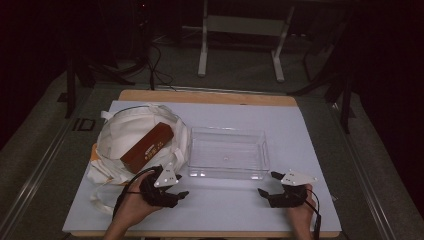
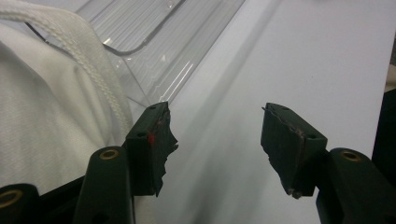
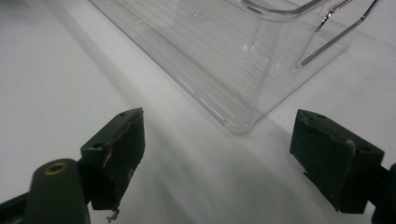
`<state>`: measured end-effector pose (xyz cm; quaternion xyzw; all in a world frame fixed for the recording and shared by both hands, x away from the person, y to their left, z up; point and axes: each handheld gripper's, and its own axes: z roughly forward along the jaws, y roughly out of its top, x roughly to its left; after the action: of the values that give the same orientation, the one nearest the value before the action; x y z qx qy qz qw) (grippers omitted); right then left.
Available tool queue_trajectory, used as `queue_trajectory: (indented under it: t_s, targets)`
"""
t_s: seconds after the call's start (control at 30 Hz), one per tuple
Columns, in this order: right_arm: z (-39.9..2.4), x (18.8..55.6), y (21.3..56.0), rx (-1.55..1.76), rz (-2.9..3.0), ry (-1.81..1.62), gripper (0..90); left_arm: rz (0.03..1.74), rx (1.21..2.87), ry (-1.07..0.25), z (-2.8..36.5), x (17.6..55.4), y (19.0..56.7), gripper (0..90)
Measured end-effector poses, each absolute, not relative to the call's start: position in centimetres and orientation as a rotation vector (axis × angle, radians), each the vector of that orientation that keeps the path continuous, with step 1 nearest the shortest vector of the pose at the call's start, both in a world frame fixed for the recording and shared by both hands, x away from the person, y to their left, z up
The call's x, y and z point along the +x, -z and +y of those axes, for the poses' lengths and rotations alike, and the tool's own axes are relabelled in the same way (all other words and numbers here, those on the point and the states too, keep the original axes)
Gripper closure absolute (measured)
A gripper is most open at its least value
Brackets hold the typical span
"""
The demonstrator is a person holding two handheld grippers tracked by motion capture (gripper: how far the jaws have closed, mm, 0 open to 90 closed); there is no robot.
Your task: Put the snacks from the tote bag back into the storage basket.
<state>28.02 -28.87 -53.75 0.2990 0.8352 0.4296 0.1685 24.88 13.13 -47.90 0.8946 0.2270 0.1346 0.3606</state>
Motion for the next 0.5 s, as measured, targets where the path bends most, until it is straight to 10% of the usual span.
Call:
queue_trajectory:
  t_s: [0.5]
  targets:
    - [-28.8,28.0,53.8,0.848,2.382,-1.224,17.9,0.597,2.306,-0.365,14.2,25.1,46.7,43.4]
